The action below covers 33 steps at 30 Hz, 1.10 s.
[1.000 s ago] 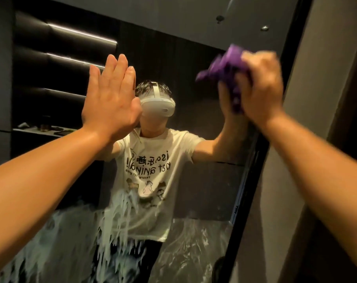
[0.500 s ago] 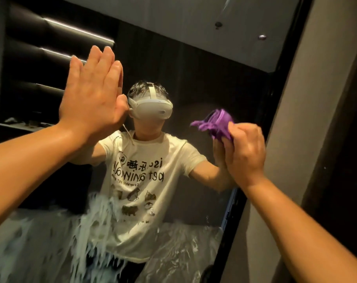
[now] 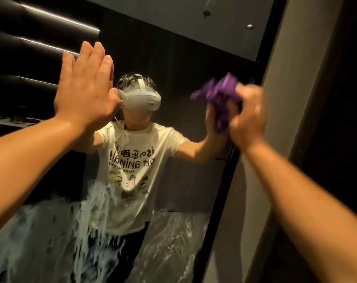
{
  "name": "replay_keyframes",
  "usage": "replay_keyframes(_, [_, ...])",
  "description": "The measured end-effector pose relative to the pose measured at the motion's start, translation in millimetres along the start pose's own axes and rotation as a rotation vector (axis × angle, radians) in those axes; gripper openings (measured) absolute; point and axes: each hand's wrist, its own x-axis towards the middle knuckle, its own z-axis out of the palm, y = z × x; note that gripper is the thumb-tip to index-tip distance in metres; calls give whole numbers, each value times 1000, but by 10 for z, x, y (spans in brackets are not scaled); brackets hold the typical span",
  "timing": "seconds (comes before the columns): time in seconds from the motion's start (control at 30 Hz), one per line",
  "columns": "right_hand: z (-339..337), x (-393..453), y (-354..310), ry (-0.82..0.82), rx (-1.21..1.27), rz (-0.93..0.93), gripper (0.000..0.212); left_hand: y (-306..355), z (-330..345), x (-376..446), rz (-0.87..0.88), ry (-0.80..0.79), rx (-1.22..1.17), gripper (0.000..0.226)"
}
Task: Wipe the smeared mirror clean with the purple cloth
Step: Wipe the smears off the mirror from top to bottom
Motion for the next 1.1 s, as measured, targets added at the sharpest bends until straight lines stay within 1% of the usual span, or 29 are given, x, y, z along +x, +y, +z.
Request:
replay_keyframes(0.03, [34, 475, 131, 72, -58, 65, 35, 0, 1, 2, -2, -1, -2, 67])
replay_keyframes(0.07, [71, 839, 268, 104, -119, 145, 39, 0, -1, 2, -5, -1, -4, 67])
replay_keyframes(0.1, [103, 1138, 394, 99, -176, 211, 42, 1, -3, 1, -7, -1, -2, 66])
replay_keyframes(0.13, [108, 1319, 450, 51, -234, 259, 42, -2, -5, -2, -6, -3, 6, 66])
replay_keyframes(0.2, [144, 1352, 429, -2, -326, 294, 42, -6, 0, 1, -2, -6, 21, 66])
replay_keyframes(0.23, [185, 1204, 383, -1, -339, 286, 43, -3, 3, 3, -2, -8, 26, 66])
replay_keyframes(0.3, [272, 572, 170, 21, -294, 201, 40, 3, 11, -6, -4, -10, 34, 66])
replay_keyframes(0.37, [351, -366, -175, -42, -178, 57, 31, 7, 18, -12, -4, -6, 32, 66])
replay_keyframes(0.4, [350, -864, -408, -114, -105, 41, 24, 8, 15, -14, -2, -4, 28, 66])
replay_keyframes(0.43, [334, -1319, -660, -220, -10, 117, 12, 11, 16, -18, 0, -1, 25, 66])
replay_keyframes(0.47, [311, -1718, -896, -345, 93, 272, 20, 11, 21, -26, 2, 3, 23, 65])
replay_keyframes(0.5, [296, -2057, -1096, -471, 168, 393, 34, 12, 30, -31, 5, 5, 24, 65])
replay_keyframes(0.53, [272, -2372, -1272, -590, 229, 442, 41, 10, 35, -33, 8, 7, 26, 65])
replay_keyframes(0.57, [245, -2607, -1415, -685, 255, 440, 43, 4, 36, -35, 9, 5, 26, 65])
replay_keyframes(0.6, [202, -2740, -1533, -756, 285, 453, 44, -7, 31, -37, 9, -2, 23, 65])
replay_keyframes(0.63, [180, -2787, -1594, -784, 309, 476, 45, -19, 22, -33, 16, -12, 13, 65])
replay_keyframes(0.67, [171, -2749, -1640, -791, 325, 508, 46, -35, 3, -32, 31, -26, -7, 65])
replay_keyframes(0.73, [170, -2447, -1712, -746, 339, 538, 44, -101, -66, -90, 72, -61, -90, 65])
replay_keyframes(0.8, [212, -1936, -1816, -696, 362, 473, 31, -260, -159, -270, 93, -88, -159, 64])
replay_keyframes(0.83, [266, -1640, -1892, -650, 360, 391, 22, -383, -209, -407, 102, -99, -168, 63])
replay_keyframes(0.87, [345, -1361, -1996, -558, 326, 267, 17, -534, -254, -557, 115, -110, -164, 63])
replay_keyframes(0.93, [614, -871, -2204, -345, 275, -1, 19, -921, -337, -853, 114, -141, -142, 64])
replay_keyframes(0.97, [786, -666, -2307, -283, 269, -95, 24, -1148, -363, -986, 90, -161, -122, 64])
replay_keyframes(1.03, [1130, -321, -2547, -259, 234, -211, 27, -1631, -398, -1217, 9, -188, -69, 65])
replay_keyframes(1.1, [1411, -91, -2923, -255, 193, -249, 27, -2151, -416, -1448, -96, -214, -12, 67])
